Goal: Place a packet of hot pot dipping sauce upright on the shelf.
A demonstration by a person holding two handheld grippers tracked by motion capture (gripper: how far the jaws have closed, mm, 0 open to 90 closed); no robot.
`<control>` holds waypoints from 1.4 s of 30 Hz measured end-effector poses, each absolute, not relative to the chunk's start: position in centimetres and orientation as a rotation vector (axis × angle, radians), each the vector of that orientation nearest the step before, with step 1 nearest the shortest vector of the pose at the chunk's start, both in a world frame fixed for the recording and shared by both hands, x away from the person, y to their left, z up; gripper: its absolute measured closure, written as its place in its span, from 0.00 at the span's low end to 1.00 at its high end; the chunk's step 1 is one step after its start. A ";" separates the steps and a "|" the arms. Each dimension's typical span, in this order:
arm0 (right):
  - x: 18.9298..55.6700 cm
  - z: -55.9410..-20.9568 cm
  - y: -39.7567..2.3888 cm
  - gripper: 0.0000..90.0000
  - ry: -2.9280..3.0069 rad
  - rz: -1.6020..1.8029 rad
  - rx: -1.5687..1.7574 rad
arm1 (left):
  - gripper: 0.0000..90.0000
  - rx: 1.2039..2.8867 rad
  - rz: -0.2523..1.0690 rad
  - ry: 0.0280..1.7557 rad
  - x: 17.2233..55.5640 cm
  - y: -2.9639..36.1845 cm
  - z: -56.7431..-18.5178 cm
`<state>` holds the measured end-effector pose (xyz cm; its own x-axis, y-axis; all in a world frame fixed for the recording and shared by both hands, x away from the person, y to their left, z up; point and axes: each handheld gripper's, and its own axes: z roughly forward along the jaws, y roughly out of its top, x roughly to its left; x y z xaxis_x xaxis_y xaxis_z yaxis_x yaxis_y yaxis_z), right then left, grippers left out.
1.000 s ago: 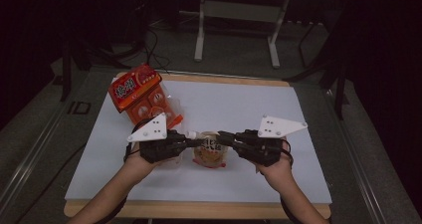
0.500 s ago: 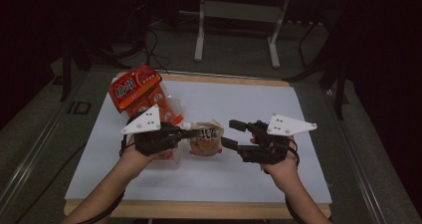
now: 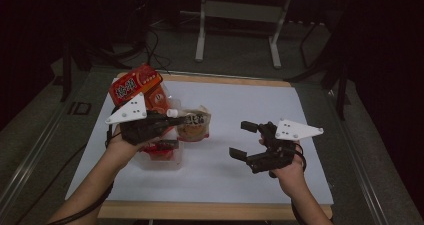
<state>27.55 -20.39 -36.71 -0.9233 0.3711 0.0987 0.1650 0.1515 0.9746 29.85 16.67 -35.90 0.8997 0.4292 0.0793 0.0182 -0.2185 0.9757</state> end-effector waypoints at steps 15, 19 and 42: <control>27.8 -38.1 -21.2 0.14 2.280 1.818 0.541 | 1.00 1.751 0.462 0.396 31.7 21.1 -36.8; 27.9 -38.7 -21.4 0.14 2.289 1.800 0.547 | 1.00 1.761 0.453 0.416 32.0 22.1 -37.7; 28.4 -39.4 -22.3 0.14 2.291 1.834 0.595 | 1.00 1.825 0.329 0.421 31.3 23.5 -40.7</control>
<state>28.43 -22.29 -39.40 -0.9106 0.3922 0.1302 0.2128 0.1750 0.9613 31.34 23.49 -40.67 0.8952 0.4455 0.0108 0.1179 -0.2603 0.9583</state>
